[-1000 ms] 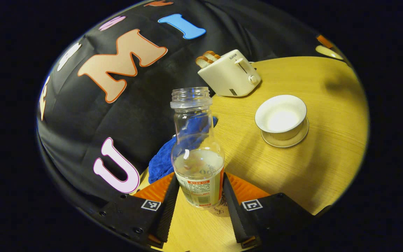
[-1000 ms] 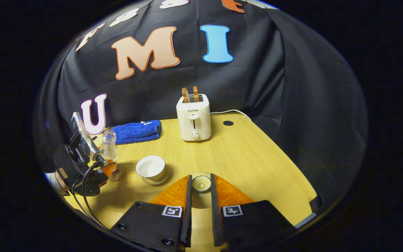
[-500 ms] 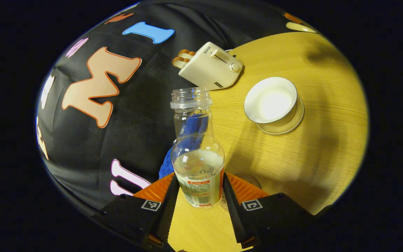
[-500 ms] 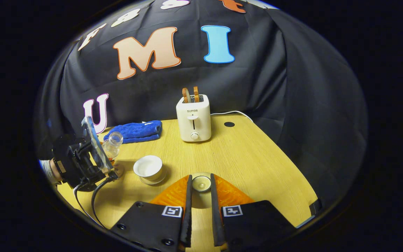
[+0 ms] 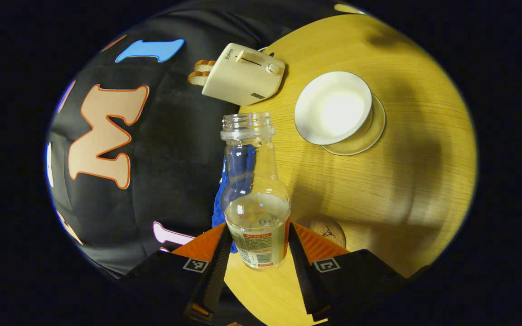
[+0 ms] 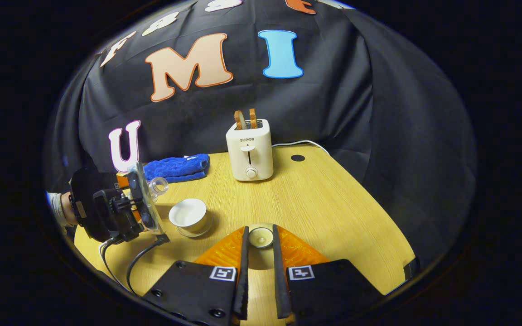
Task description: Open the teacup lid with one hand, grasp the water bottle and pour water into the teacup with the other hand; after pouring, place the water bottle on the coaster and then close the teacup lid.
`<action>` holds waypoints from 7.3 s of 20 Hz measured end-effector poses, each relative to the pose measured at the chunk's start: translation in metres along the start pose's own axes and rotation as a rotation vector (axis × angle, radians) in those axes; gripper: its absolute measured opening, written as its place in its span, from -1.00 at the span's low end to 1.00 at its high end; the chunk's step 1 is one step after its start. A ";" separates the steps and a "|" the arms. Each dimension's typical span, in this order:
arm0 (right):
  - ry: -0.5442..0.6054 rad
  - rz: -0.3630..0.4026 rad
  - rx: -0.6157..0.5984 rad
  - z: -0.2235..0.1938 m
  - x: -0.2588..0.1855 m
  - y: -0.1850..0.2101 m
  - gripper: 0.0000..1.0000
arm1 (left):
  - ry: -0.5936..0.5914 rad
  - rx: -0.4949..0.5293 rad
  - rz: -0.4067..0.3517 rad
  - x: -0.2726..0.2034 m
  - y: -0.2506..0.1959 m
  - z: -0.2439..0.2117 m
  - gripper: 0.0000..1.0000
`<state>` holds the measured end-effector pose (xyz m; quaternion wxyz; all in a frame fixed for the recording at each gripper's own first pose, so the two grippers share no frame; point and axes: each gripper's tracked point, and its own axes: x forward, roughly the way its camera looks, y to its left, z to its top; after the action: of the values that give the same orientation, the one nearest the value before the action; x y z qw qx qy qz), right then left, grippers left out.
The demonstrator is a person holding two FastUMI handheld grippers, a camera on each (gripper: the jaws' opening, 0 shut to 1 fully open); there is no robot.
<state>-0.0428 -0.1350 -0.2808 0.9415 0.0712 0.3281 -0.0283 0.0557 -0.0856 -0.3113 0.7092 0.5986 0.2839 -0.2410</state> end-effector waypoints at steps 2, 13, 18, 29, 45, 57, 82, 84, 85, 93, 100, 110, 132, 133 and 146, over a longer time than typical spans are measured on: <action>0.004 0.006 0.010 -0.002 0.003 -0.001 -0.48 | 0.015 0.055 -0.005 0.001 0.002 0.000 0.38; 0.010 0.017 0.042 -0.007 0.009 -0.007 -0.45 | 0.081 0.322 -0.040 0.005 0.012 0.003 0.38; 0.012 0.025 0.051 -0.012 0.010 -0.008 -0.48 | 0.127 0.417 -0.065 0.002 0.015 0.000 0.38; 0.019 0.046 0.059 -0.024 0.009 -0.012 -0.48 | 0.175 0.636 -0.050 -0.007 0.039 0.013 0.37; 0.030 0.078 0.053 -0.033 0.008 -0.008 -0.45 | 0.270 0.829 -0.035 -0.025 0.066 0.017 0.37; 0.042 0.056 0.046 -0.036 0.004 -0.015 -0.50 | 0.233 0.797 -0.084 -0.023 0.053 0.026 0.38; 0.082 0.088 -0.134 -0.001 -0.009 0.056 -0.45 | -0.240 -0.614 -0.046 -0.020 0.012 0.030 0.32; 0.083 0.090 -0.149 0.001 -0.012 0.063 -0.39 | -0.258 -0.685 -0.041 -0.018 0.011 0.031 0.36; 0.086 0.090 -0.154 0.001 -0.013 0.066 -0.44 | -0.270 -0.734 -0.021 -0.018 0.014 0.028 0.36; 0.108 0.094 -0.208 -0.002 -0.022 0.087 -0.44 | -0.292 -1.049 -0.018 -0.005 0.013 0.009 0.38; 0.108 0.103 -0.220 0.001 -0.025 0.099 -0.45 | -0.309 -1.118 -0.021 -0.002 0.010 0.005 0.41; 0.103 0.117 -0.219 0.005 -0.022 0.106 -0.45 | -0.282 -1.147 -0.015 -0.003 0.007 -0.008 0.47; 0.038 0.195 -0.167 0.038 0.036 0.146 -0.44 | -0.236 -1.204 0.024 -0.078 -0.014 -0.051 0.94; 0.038 0.198 -0.163 0.038 0.039 0.148 -0.44 | -0.228 -1.207 0.031 -0.083 -0.015 -0.056 0.94; 0.029 0.223 -0.164 0.033 0.097 0.161 -0.44 | -0.170 -1.216 0.129 -0.128 -0.006 -0.094 0.94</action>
<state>0.0695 0.0189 -0.2973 0.9367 0.0302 0.3329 0.1044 -0.0520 0.0061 -0.2388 0.9568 0.0821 0.2763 -0.0394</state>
